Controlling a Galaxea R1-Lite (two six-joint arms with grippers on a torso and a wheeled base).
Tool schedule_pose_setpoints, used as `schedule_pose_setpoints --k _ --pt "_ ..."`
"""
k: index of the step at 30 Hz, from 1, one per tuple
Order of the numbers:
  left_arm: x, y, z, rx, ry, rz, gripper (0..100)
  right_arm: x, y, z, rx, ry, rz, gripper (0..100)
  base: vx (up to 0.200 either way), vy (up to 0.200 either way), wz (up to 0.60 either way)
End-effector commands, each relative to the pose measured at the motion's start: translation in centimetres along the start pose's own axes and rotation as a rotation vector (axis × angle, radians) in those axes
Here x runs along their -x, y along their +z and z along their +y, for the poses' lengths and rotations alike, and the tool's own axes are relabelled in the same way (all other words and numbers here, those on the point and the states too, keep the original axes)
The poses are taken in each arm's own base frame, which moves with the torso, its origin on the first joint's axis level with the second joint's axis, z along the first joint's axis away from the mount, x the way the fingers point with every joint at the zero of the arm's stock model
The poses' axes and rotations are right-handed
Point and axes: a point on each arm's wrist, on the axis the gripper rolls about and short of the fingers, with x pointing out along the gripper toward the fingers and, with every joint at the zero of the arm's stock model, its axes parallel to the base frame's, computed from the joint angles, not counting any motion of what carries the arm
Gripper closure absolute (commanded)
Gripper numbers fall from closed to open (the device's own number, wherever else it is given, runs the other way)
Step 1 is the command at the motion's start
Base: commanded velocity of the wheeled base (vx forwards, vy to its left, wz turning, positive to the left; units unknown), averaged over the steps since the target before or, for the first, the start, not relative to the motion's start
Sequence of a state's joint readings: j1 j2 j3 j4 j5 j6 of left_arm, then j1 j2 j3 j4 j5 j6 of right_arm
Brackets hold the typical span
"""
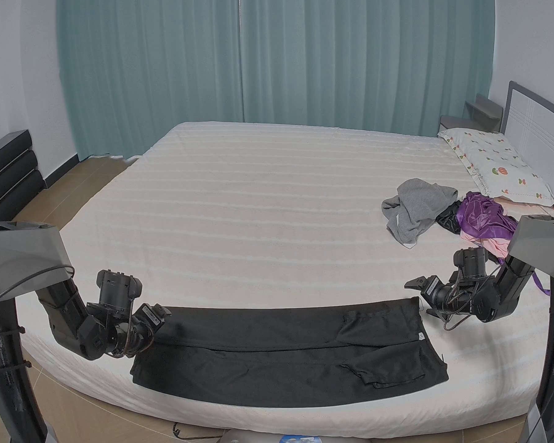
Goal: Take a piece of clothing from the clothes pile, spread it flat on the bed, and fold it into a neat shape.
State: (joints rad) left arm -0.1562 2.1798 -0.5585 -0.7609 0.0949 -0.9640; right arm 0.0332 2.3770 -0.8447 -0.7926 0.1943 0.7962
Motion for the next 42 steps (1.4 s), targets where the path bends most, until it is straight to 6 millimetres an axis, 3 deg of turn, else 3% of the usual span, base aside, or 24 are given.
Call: schedule_pose_setpoints --k 1,8,16,20,24,28,33,42 --pt "0.3 1.1 0.4 0.026 0.002 -0.027 0 0.0 0.0 0.0 0.0 0.0 0.002 0 0.0 0.0 0.0" --pt "1.3 2.9 0.5 0.046 -0.033 -0.058 0 0.0 0.0 0.0 -0.001 0.001 0.0 0 0.0 0.0 0.0" --pt "2.8 2.4 -1.3 0.056 -0.106 -0.063 0 0.0 0.0 0.0 -0.001 0.002 0.002 0 0.0 0.0 0.0" --pt "2.1 1.5 -3.1 0.065 -0.155 -0.049 0 0.0 0.0 0.1 0.0 0.004 -0.001 0 0.0 0.0 0.0" --pt "-0.9 -0.2 -4.1 0.039 -0.138 -0.013 0 0.0 0.0 0.1 -0.001 0.004 0.002 0 0.0 0.0 0.0" --pt "-2.8 -1.2 -4.0 0.014 -0.083 -0.029 0 0.1 0.1 0.0 -0.002 0.003 0.001 0 0.0 0.0 0.0" --pt "-3.1 -1.8 -2.8 -0.062 -0.033 -0.013 0 0.1 0.1 0.1 -0.002 0.005 0.002 0 0.0 0.0 0.0" --pt "-2.7 0.3 -0.3 -0.031 0.038 -0.055 0 0.2 0.1 0.1 -0.003 0.012 0.01 0 0.0 0.0 0.0"
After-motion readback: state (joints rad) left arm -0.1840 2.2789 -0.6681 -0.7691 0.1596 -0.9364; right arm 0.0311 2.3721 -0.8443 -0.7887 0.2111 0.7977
